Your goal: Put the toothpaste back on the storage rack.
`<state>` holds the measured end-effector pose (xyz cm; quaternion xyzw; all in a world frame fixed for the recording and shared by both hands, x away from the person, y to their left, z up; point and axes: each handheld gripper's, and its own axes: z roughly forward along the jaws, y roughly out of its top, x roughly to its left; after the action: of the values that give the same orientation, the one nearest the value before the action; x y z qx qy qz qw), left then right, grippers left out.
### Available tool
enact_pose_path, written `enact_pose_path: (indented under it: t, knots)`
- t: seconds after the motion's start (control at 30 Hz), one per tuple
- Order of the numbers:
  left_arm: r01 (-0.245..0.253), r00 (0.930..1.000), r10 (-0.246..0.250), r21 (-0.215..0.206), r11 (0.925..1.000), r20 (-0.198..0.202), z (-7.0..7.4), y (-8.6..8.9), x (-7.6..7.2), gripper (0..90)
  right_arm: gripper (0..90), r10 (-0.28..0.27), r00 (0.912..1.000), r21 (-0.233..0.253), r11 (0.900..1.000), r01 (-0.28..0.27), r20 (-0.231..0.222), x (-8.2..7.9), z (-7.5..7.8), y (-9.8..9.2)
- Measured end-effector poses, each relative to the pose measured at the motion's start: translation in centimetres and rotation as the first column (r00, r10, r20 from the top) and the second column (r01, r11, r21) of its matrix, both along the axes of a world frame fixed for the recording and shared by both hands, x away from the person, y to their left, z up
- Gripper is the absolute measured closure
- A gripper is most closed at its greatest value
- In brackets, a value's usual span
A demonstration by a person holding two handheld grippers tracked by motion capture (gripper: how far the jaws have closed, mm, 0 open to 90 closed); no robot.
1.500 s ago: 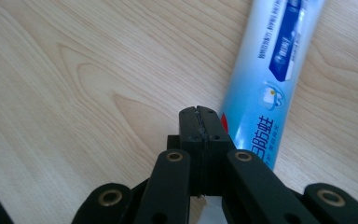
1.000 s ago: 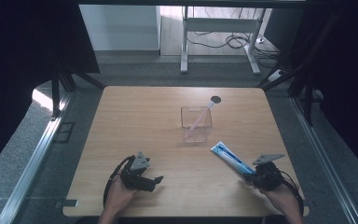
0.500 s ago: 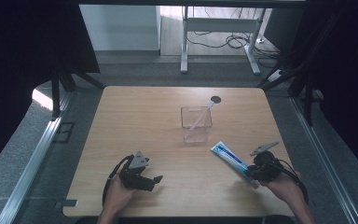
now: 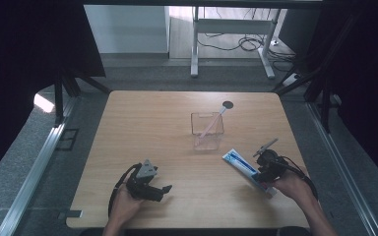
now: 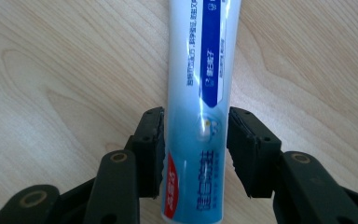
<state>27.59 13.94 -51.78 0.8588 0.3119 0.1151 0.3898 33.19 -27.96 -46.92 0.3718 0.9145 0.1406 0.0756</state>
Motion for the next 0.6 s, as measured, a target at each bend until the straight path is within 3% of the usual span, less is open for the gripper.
enact_pose_path:
  t: [0.3, 0.6]
  knots:
    - [0.007, 1.0000, -0.007, 0.007, 1.0000, -0.005, -0.1, 0.0, 0.1, 13.3, 55.3, 0.026, 0.9987, -0.063, 0.998, -0.029, -0.044, 1.5, -0.8, 1.3]
    - [0.016, 0.9998, -0.016, 0.012, 0.9998, -0.011, -0.2, -0.2, 0.1, 13.3, 49.8, 0.009, 0.9962, -0.096, 0.995, -0.017, -0.087, 2.6, -2.0, 2.1]
